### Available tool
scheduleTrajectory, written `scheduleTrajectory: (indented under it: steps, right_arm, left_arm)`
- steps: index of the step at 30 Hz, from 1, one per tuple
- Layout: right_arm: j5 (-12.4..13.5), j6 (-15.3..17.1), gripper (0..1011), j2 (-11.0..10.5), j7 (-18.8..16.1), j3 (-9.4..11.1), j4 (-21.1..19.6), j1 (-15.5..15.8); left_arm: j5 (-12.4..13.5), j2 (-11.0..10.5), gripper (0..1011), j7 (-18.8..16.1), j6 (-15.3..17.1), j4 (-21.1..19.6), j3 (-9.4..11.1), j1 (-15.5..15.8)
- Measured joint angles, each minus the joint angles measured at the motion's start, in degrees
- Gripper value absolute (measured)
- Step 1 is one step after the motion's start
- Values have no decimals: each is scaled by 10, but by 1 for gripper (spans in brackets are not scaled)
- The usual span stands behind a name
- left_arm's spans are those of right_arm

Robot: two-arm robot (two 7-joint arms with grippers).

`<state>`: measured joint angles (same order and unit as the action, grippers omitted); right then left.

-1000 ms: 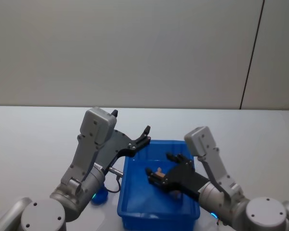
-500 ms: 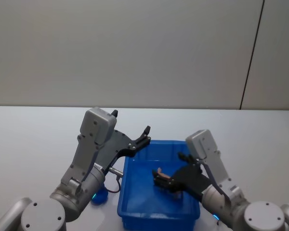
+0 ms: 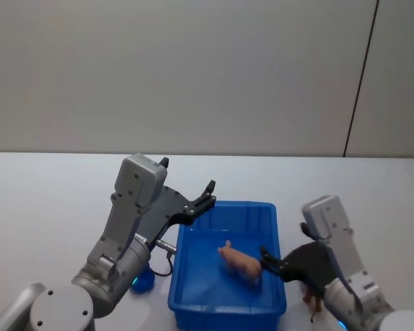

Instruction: Pick up the two dolls from the table and place them into the box.

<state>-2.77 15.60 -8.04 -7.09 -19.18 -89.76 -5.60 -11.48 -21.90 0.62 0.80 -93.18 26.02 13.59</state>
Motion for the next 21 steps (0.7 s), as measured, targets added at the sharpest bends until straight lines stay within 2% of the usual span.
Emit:
scheduleTrajectory:
  steps: [8,21]
  right_arm:
    - [11,24,1001,-16,40,9,-31,30]
    - [37,43,1001,-26,73,20,-43,57]
  left_arm:
    - [0,0,1001,0,0,0,0,0]
    - [0,0,1001,0,0,0,0,0]
